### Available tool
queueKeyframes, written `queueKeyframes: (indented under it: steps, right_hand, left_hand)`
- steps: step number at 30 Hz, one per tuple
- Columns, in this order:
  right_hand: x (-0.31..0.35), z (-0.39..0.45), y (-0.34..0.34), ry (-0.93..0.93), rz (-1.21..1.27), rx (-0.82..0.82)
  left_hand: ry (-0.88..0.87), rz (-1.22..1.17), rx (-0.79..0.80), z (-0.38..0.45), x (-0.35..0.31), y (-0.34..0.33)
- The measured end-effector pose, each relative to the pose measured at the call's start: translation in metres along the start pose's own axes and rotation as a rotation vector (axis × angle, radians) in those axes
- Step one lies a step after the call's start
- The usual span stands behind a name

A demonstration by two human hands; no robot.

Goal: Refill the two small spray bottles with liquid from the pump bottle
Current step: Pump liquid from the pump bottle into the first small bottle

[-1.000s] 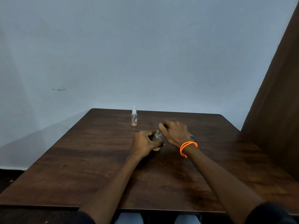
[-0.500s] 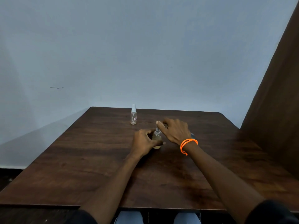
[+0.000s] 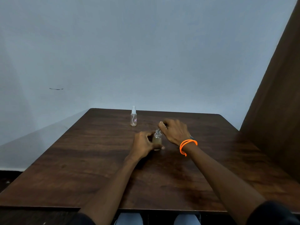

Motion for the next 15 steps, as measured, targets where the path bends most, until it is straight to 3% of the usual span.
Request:
queueKeyframes:
  steps: [15]
  right_hand:
    - [0.0006,-0.0033,0.0079,-0.023,0.030,-0.007]
  left_hand:
    - [0.013,0.020,-0.014,0.0007,0.0016,-0.0005]
Point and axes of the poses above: each hand's wrist, its own z-axis towards the middle knuckle, its own y-axis out of the back of the hand, x = y × z, the point moved 4 cm from there along z, towards the middle knuckle, and after that the axes turned 14 degrees about z, right-handed, at the moved point
